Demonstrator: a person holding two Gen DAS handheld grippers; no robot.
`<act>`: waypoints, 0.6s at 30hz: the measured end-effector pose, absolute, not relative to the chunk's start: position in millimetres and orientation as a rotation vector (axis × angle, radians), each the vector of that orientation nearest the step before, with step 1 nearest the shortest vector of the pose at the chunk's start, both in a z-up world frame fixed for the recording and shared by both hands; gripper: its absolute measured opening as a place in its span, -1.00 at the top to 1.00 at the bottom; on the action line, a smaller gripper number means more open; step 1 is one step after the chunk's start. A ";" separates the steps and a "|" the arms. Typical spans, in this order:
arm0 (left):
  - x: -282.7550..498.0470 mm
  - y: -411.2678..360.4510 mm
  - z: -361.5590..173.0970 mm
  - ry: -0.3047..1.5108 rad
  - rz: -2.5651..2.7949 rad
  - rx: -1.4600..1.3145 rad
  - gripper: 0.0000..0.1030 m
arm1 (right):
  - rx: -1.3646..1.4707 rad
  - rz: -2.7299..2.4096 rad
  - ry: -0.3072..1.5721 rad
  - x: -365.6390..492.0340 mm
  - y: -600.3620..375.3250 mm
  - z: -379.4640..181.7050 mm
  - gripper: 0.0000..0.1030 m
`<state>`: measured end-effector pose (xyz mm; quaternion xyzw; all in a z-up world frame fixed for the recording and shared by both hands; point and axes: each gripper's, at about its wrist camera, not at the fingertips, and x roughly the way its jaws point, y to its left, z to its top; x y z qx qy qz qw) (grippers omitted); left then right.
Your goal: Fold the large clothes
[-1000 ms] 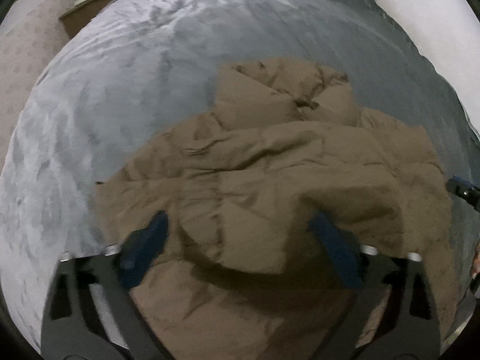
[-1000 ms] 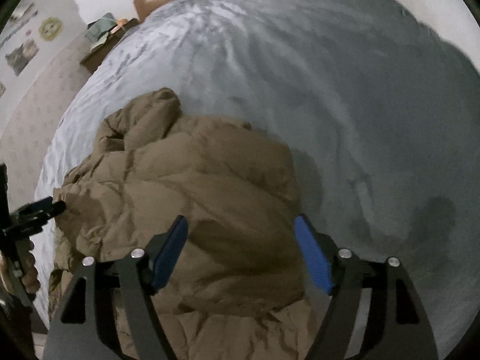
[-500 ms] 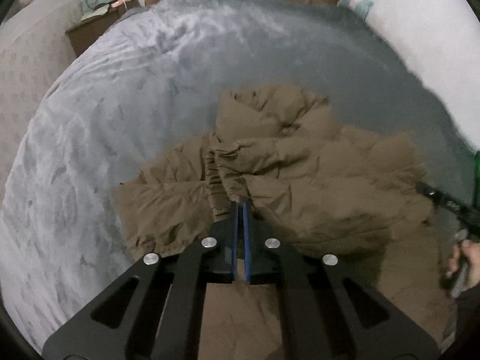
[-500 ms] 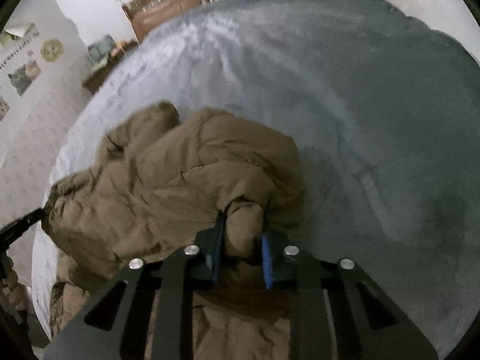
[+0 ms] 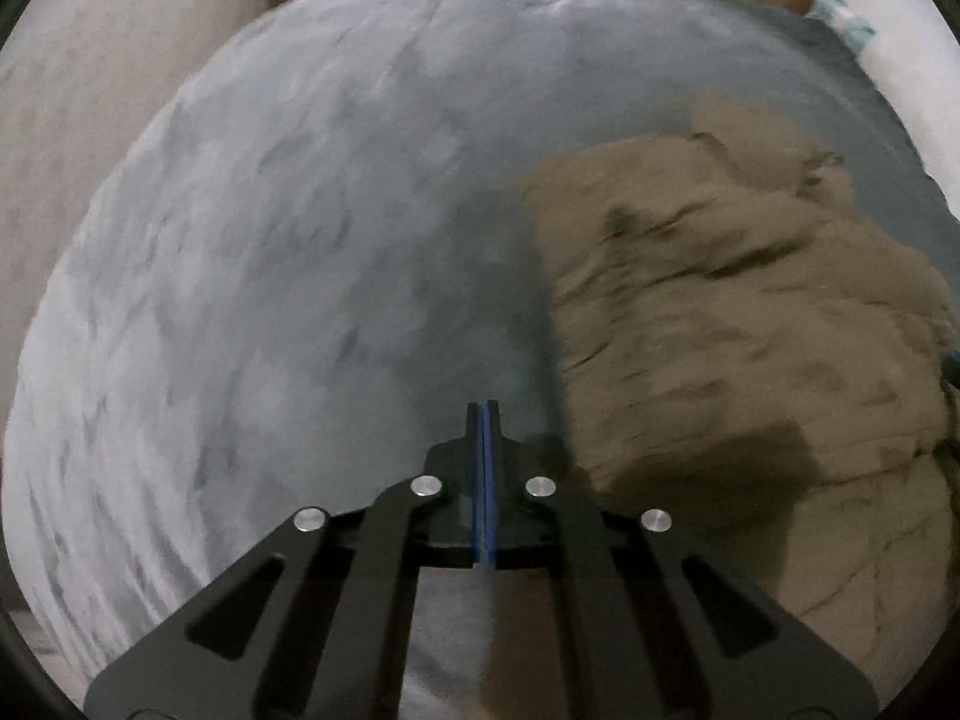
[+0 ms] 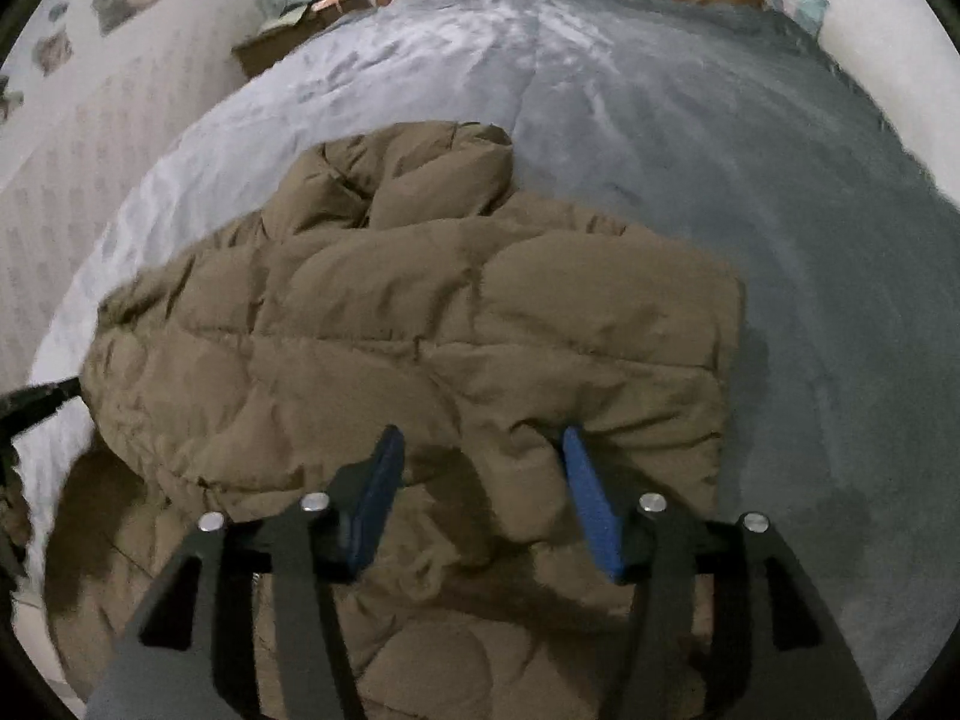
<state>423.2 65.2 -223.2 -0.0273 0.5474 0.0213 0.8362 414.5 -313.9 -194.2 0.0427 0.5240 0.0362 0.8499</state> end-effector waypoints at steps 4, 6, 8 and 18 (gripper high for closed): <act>412.5 65.3 -208.5 1.116 0.060 -0.015 0.85 | 0.035 0.022 1.046 401.6 -325.3 -171.6 -0.50; 410.5 50.2 -189.2 1.064 0.047 0.020 0.23 | 0.004 -0.024 1.008 400.0 -333.3 -158.6 -0.53; 406.7 32.9 -166.8 1.001 0.038 0.038 -0.64 | -0.018 -0.058 0.991 397.7 -342.1 -150.4 -0.77; 455.7 -63.5 -150.0 1.023 -0.129 0.029 -0.90 | 0.127 -0.118 0.943 401.8 -376.7 -146.2 -0.89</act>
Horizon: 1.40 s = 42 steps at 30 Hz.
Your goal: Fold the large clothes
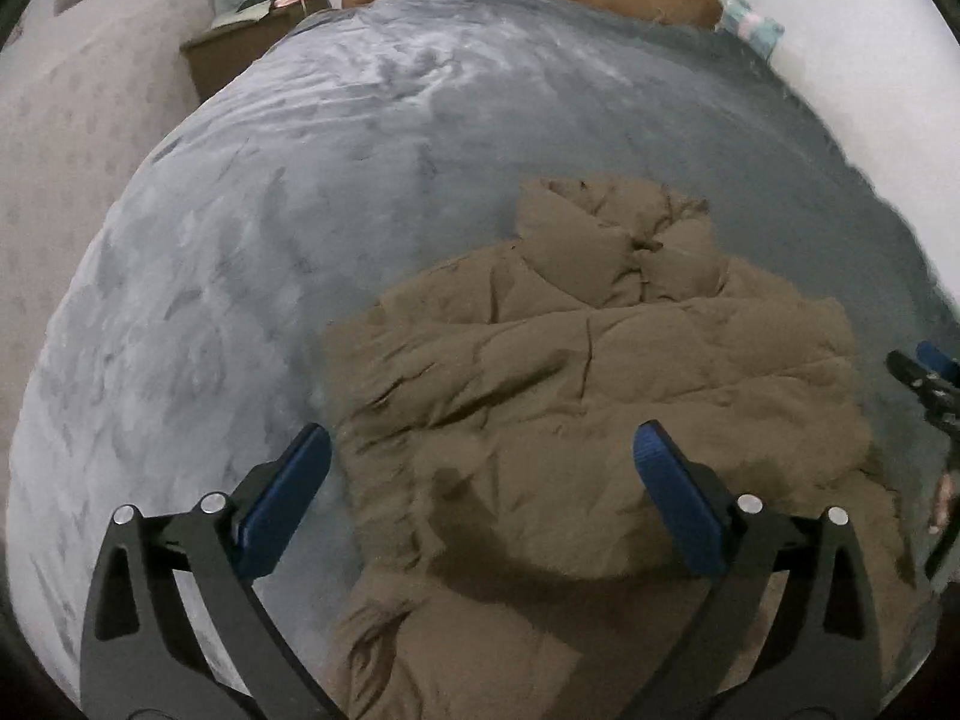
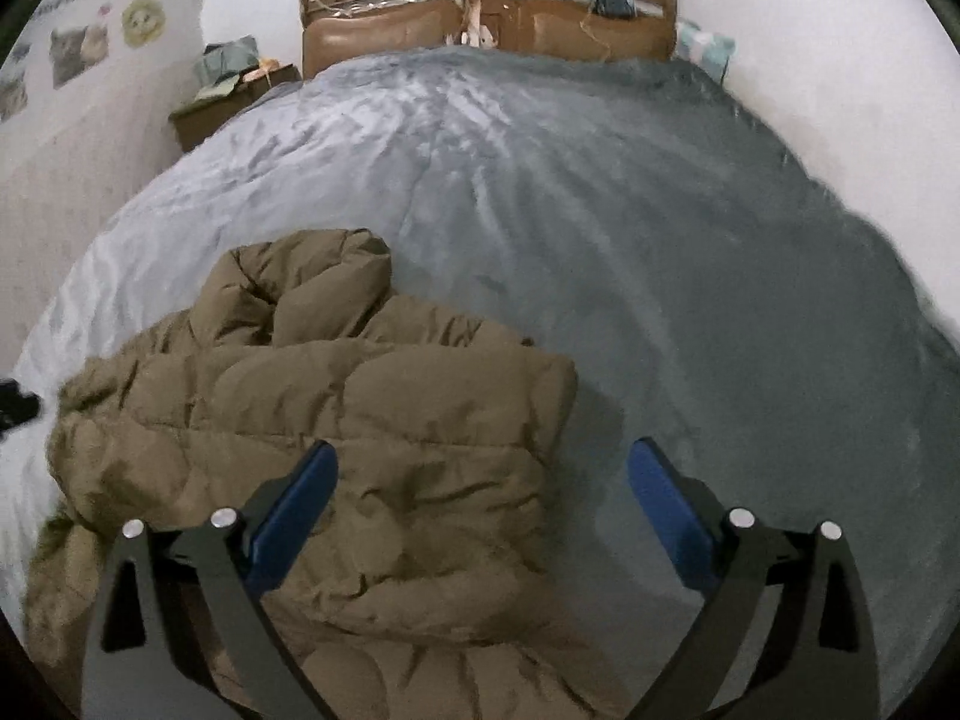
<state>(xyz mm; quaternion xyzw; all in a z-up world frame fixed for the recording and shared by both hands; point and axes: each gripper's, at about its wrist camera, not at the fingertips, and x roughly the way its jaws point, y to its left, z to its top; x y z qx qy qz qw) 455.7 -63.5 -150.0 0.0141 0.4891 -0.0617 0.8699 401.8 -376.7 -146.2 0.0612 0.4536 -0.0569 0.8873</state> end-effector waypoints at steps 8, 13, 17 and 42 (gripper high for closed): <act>469.4 -83.2 -191.4 1.124 -0.123 0.051 0.90 | 0.221 -0.028 0.964 413.5 -381.7 -171.0 0.01; 474.7 -73.4 -223.8 1.174 -0.072 0.086 1.00 | 0.213 0.001 1.063 433.6 -370.8 -202.8 0.72; 476.6 -69.5 -246.9 1.226 -0.080 0.101 1.00 | 0.137 0.002 1.144 445.7 -356.8 -227.4 0.78; 519.7 -82.6 -287.8 1.302 -0.132 0.114 0.95 | 0.060 0.001 1.340 488.5 -342.8 -277.7 0.86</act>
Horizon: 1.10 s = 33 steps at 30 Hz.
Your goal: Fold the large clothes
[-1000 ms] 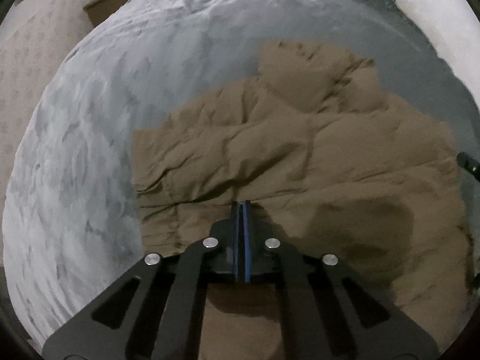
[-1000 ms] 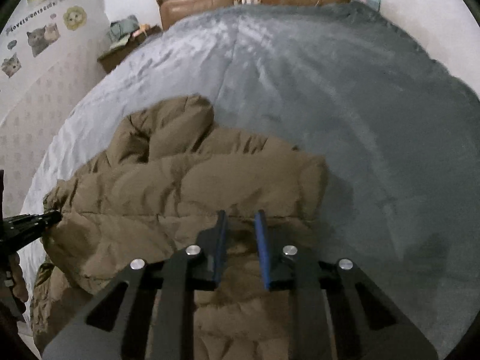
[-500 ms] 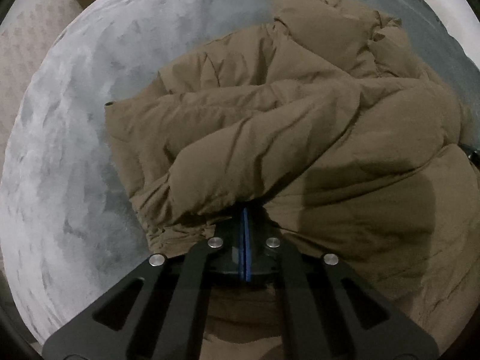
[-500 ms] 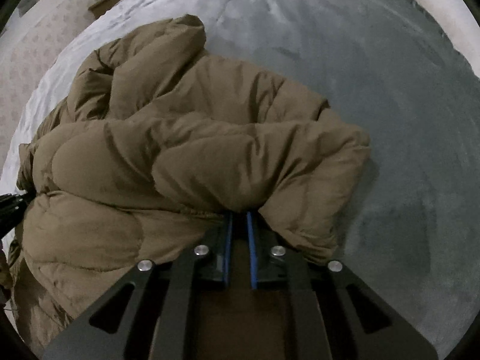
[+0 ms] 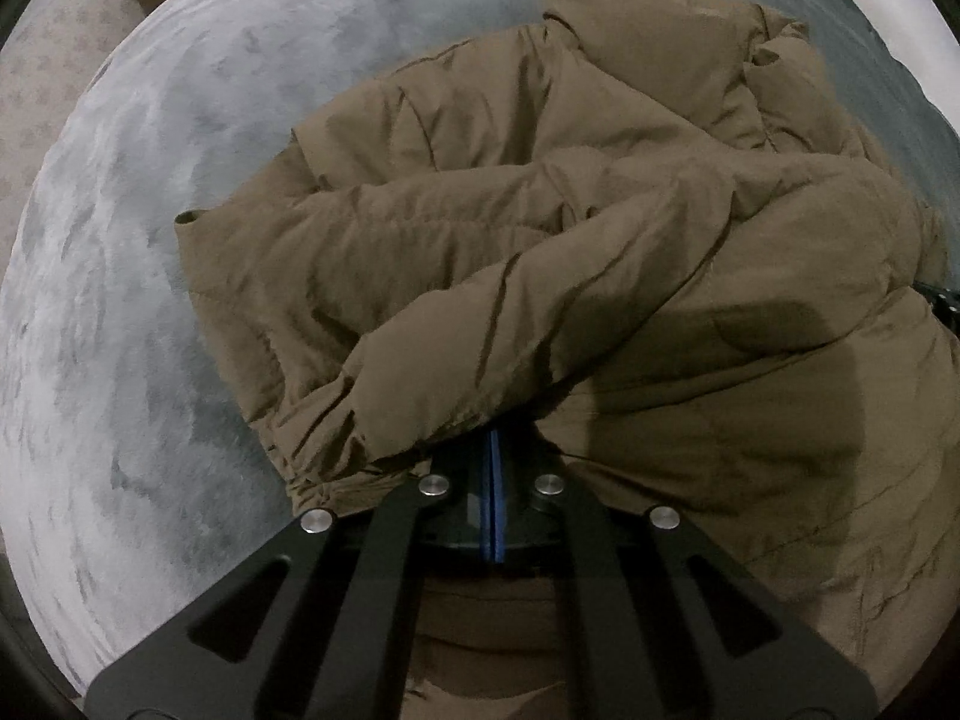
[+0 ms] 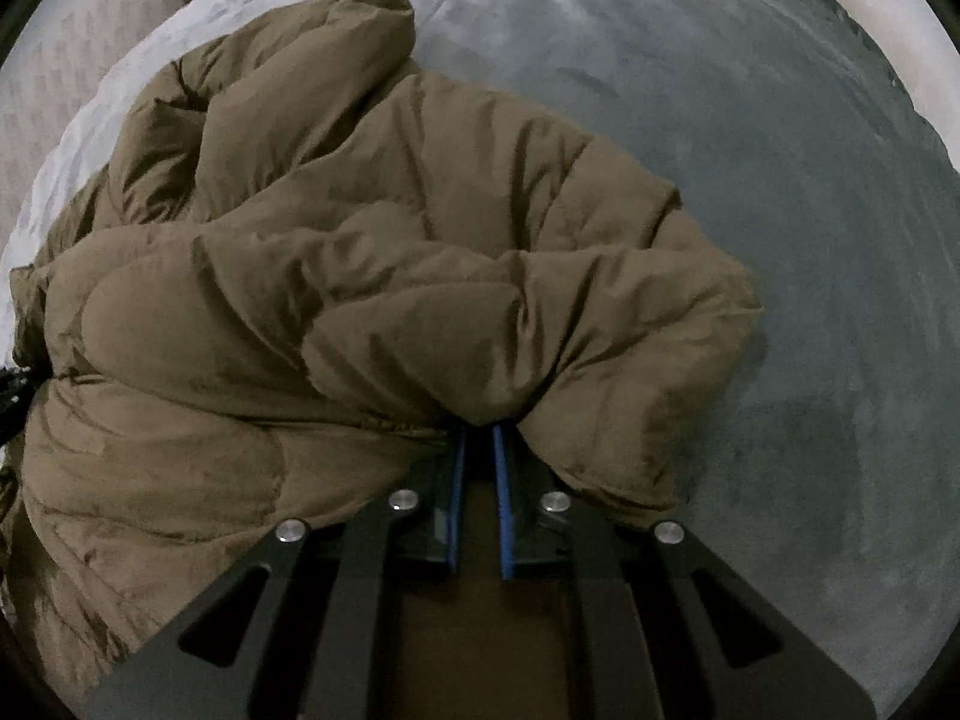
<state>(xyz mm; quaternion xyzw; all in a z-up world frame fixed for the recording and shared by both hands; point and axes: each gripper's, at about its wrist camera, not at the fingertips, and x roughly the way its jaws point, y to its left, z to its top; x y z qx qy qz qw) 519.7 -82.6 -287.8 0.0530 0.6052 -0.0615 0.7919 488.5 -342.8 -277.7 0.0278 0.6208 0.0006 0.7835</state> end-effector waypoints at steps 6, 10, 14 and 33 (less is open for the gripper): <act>502.4 -61.0 -285.3 1.305 -0.152 0.101 0.95 | 0.106 0.001 1.345 491.7 -344.0 -281.0 0.86; 499.5 -61.0 -277.5 1.292 -0.138 0.116 0.95 | 0.107 -0.013 1.351 492.5 -341.4 -279.0 0.86; 487.7 -62.5 -255.0 1.261 -0.117 0.118 0.94 | 0.125 -0.026 1.349 483.0 -343.5 -258.1 0.77; 426.5 -82.1 -240.9 1.186 -0.111 0.063 0.99 | 0.133 0.057 1.196 404.1 -334.5 -229.8 0.44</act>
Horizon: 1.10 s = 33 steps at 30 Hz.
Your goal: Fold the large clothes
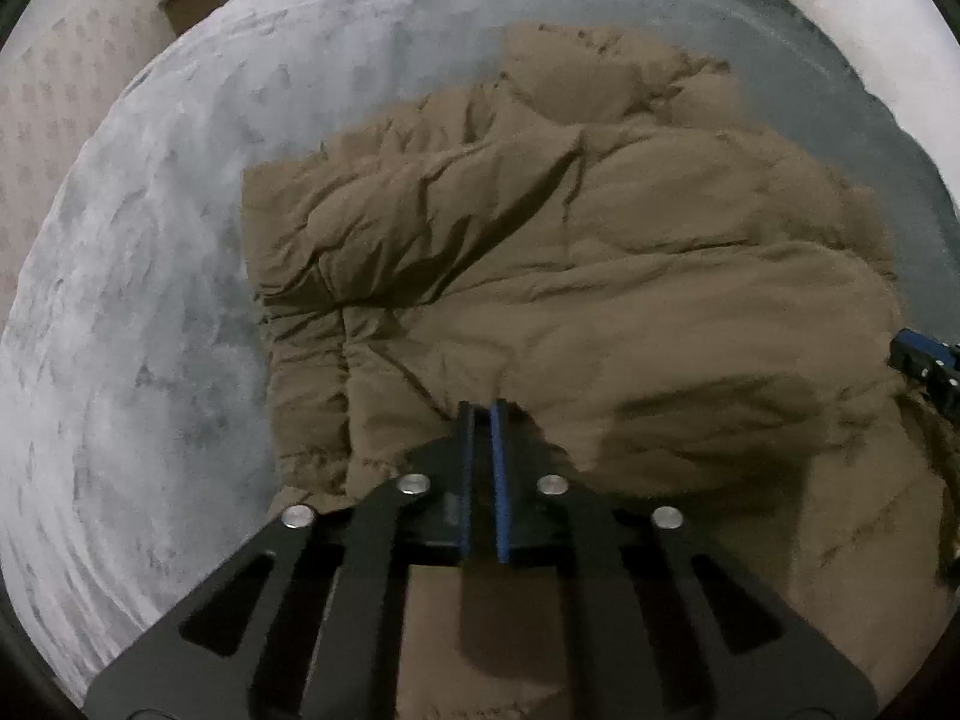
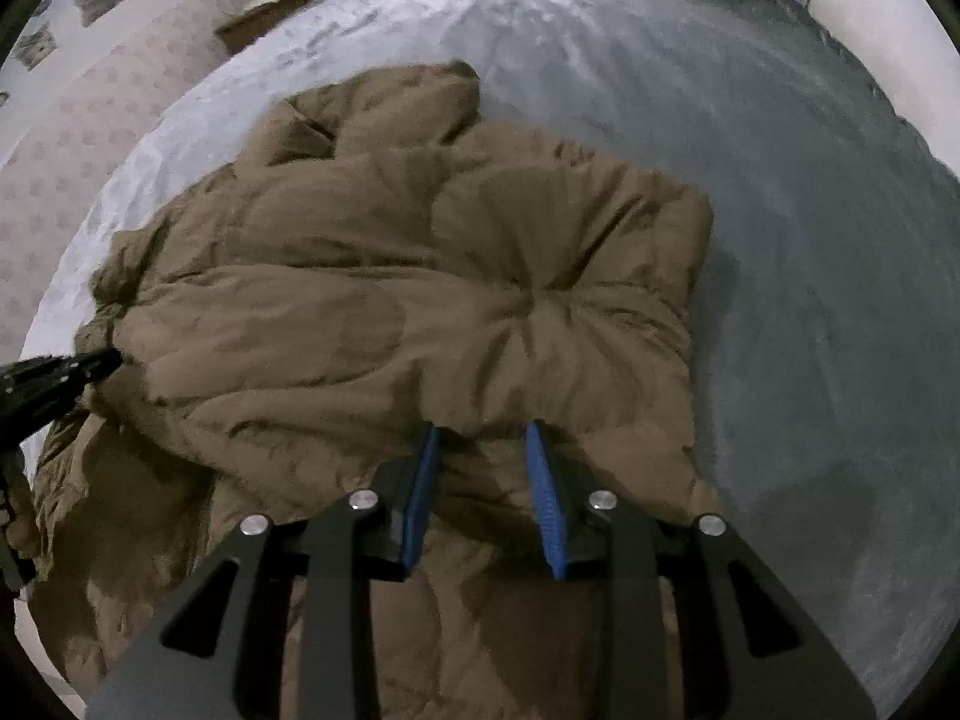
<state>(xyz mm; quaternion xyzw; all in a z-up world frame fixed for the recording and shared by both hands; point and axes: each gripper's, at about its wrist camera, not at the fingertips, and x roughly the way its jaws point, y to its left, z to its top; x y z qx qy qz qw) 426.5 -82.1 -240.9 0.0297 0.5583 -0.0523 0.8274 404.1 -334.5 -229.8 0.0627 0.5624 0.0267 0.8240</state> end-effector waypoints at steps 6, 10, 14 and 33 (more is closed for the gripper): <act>443.0 -85.1 -257.4 1.243 -0.097 0.099 1.00 | 0.093 0.031 1.295 426.8 -325.8 -256.8 0.48; 444.0 -92.4 -270.5 1.255 -0.093 0.134 1.00 | 0.116 0.037 1.312 430.9 -324.9 -268.3 0.48; 443.0 -97.4 -274.3 1.254 -0.092 0.159 1.00 | 0.111 0.036 1.316 432.0 -325.2 -273.7 0.48; 361.4 -110.4 -205.0 0.971 -0.024 0.166 -0.77 | 0.122 0.072 1.032 338.9 -317.4 -177.2 0.13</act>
